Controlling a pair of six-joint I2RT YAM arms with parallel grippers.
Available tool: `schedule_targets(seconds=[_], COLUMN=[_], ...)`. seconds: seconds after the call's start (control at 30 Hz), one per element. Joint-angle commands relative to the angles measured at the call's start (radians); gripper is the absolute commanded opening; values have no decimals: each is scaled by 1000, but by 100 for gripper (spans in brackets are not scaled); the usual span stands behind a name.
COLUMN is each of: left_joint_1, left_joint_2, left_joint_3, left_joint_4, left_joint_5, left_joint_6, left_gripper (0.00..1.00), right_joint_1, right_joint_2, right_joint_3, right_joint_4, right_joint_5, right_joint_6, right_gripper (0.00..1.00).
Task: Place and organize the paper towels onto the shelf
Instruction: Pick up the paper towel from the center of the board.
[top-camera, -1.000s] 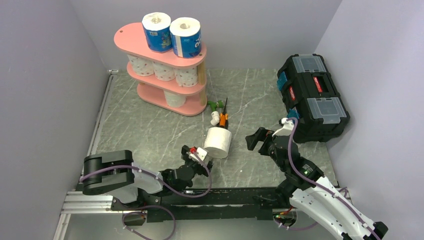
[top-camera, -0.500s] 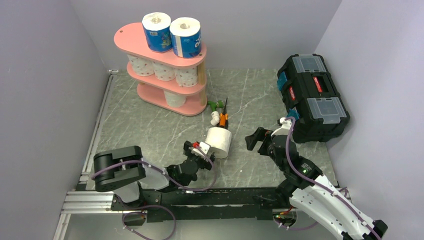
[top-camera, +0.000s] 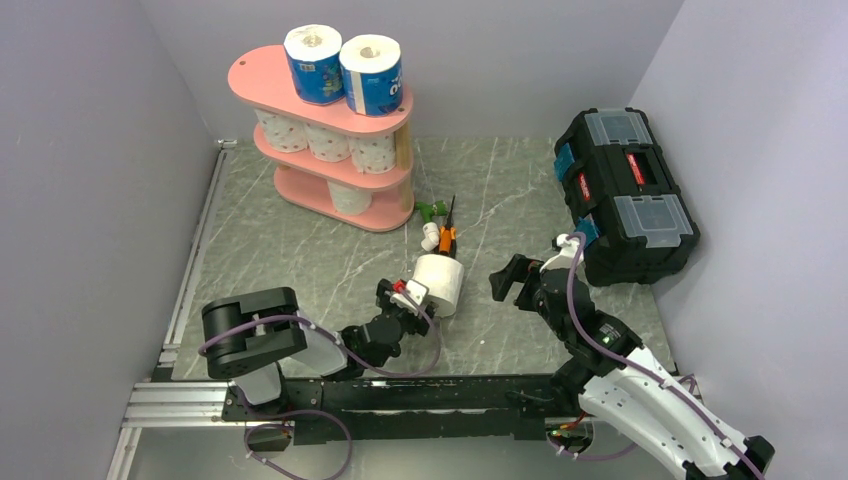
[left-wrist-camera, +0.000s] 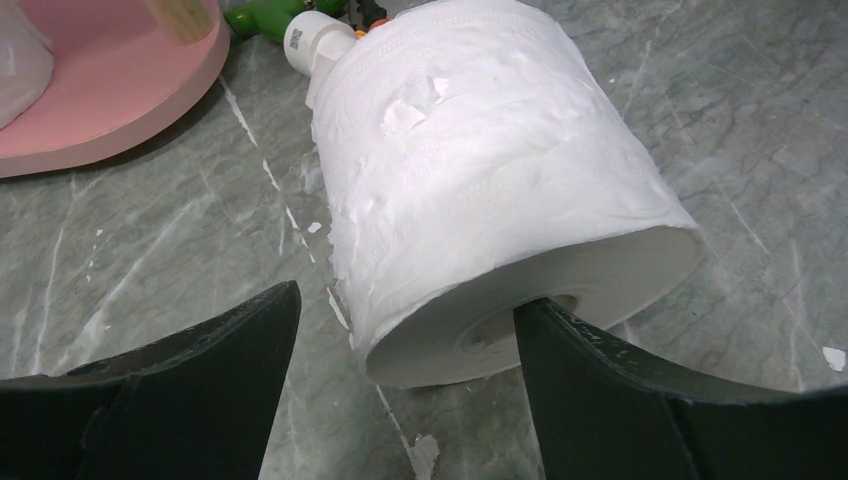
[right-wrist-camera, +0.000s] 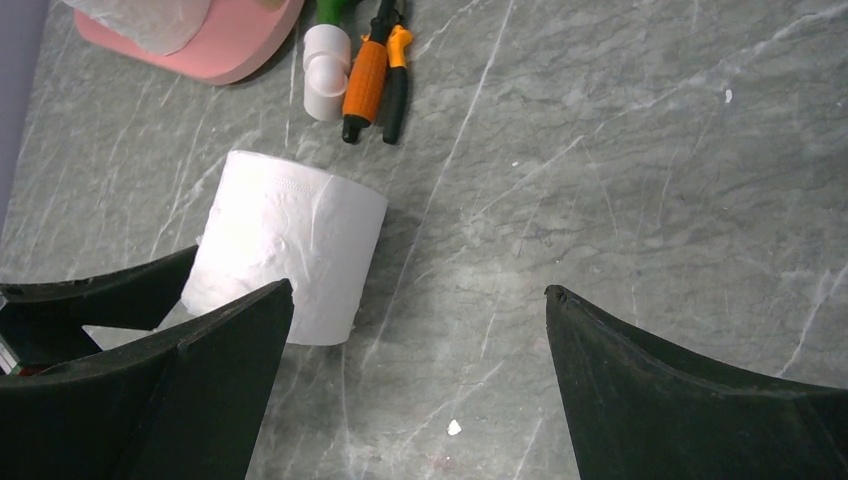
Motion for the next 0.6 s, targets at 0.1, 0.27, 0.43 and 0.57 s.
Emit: schedule_targets(seconds=[0.1,0.27,0.43,0.57], left_joint_1=[3,3,-9,-47], left_joint_2=[15,-4,-77,-232], left_joint_3=[14,-12,-47,-76], left_joint_4=[104,121,112,9], left_joint_5=[33,27,15,-39], left_joint_6=[24,35,41,57], left_gripper=[71,48,28,18], right_joint_1=[1,2,2,2], right_joint_2=[3,14,21,19], right_joint_3=[30,34,42,43], right_joint_4=[11,15,15,21], right_joint_5=[16,14,9,9], right_joint_6=[-15,-15,-10,-11], right_gripper=[100,100,100,100])
